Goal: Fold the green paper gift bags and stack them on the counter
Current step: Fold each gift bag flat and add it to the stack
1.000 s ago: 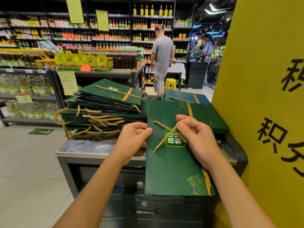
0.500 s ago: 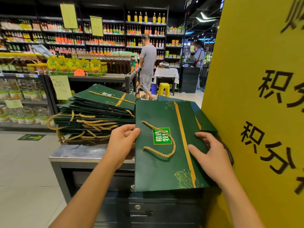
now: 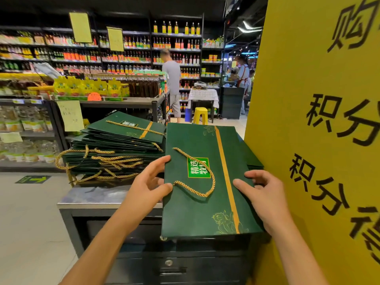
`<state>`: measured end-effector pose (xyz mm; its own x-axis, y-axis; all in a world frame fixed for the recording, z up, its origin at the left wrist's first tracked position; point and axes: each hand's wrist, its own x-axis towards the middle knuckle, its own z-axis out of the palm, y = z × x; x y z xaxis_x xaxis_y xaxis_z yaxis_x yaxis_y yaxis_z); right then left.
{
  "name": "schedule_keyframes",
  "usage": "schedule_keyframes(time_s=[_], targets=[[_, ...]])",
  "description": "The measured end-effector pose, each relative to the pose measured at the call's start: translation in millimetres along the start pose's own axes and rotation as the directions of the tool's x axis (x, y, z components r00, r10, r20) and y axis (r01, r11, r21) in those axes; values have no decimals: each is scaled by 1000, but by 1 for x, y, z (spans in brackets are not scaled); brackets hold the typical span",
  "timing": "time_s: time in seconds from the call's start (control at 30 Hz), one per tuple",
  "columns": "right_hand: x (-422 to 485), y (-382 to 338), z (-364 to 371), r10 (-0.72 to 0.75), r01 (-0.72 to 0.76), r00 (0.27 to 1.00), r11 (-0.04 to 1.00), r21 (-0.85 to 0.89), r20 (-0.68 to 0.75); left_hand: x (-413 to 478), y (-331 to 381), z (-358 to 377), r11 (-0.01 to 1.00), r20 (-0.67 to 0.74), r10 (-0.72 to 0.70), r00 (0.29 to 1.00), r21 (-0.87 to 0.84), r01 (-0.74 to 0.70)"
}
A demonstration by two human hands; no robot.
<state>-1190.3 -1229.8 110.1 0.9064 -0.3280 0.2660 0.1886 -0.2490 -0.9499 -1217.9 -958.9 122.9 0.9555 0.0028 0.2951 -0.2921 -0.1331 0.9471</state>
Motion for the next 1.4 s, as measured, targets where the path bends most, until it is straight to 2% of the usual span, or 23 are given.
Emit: schedule_keyframes(time_s=[0.1,0.2,0.3,0.37,0.53,0.67,0.8,1.03,1.23,1.3,1.4], targets=[[5,-3,2,-1,1,999,1000,8,-33,7,6,-3,999,28,27,999,30,-28],[18,-18,2,-28,27,998,999,-21,-50,26,20,-3,993,-61,71,996,103,-65],[37,-36,3,-129,121,991,980,-160,-46,52,32,2,985,-106,93,990,155,-76],[55,-48,5,-175,171,984,937,-306,13,74,38,7,983,-119,91,989,171,-70],[105,-63,19,-117,158,987,813,-561,108,119,49,24,975,52,-26,998,221,14],[131,-56,29,-121,171,985,692,-702,120,145,47,35,958,114,-131,985,269,96],[141,-49,36,-130,189,982,573,-798,139,161,36,41,916,167,-169,971,390,93],[146,-21,42,-79,241,968,559,-793,239,170,24,50,769,207,-242,948,637,57],[167,-26,49,-132,234,970,748,-621,206,203,23,51,766,147,-67,987,641,-44],[177,-25,56,-139,275,956,728,-628,258,218,23,58,710,160,-37,987,699,-87],[187,-17,66,-7,328,916,586,-741,400,233,13,72,512,263,-88,961,839,-183]])
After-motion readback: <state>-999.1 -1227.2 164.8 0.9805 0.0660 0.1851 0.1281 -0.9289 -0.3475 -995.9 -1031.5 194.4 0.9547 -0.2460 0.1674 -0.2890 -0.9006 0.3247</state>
